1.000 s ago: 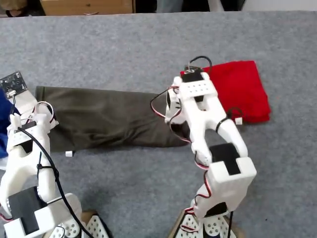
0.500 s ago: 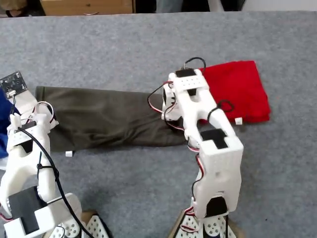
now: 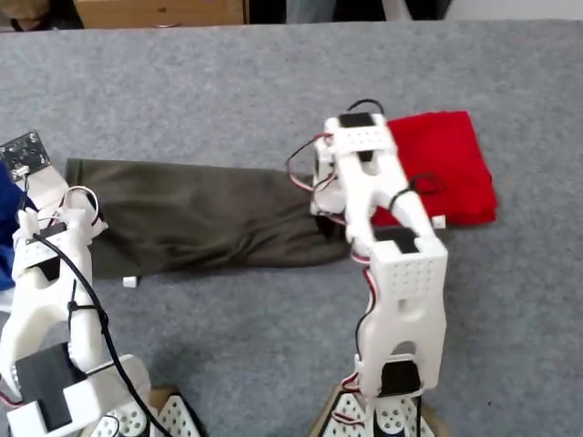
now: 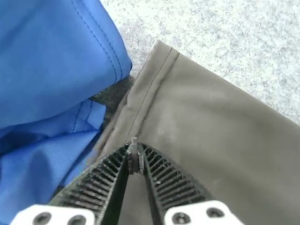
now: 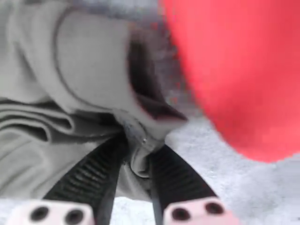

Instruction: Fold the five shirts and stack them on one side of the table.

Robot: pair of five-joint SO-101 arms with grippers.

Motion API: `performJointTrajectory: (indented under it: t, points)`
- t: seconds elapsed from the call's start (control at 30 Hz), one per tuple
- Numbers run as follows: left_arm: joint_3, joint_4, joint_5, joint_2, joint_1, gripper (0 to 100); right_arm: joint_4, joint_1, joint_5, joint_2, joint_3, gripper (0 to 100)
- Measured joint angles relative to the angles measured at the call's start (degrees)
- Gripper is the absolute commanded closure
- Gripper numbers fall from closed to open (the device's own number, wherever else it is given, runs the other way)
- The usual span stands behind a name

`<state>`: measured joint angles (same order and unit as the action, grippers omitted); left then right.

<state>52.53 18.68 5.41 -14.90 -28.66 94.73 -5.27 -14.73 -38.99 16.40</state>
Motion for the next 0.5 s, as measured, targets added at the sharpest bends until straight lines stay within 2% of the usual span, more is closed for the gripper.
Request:
performJointTrajectory:
  t: [0.23, 0.4, 0.5]
  points:
    - [-2.99, 8.53, 0.0, -0.26, 0.0, 91, 2.73, 8.62, 5.71, 0.0, 1.41, 98.6]
    - [-5.63, 12.75, 0.0, -0.26, 0.0, 83, 2.73, 9.41, 6.86, 0.0, 1.41, 98.2]
    - [-8.35, 17.05, 0.0, -0.26, 0.0, 76, 2.73, 9.41, 6.86, 0.0, 1.41, 93.1]
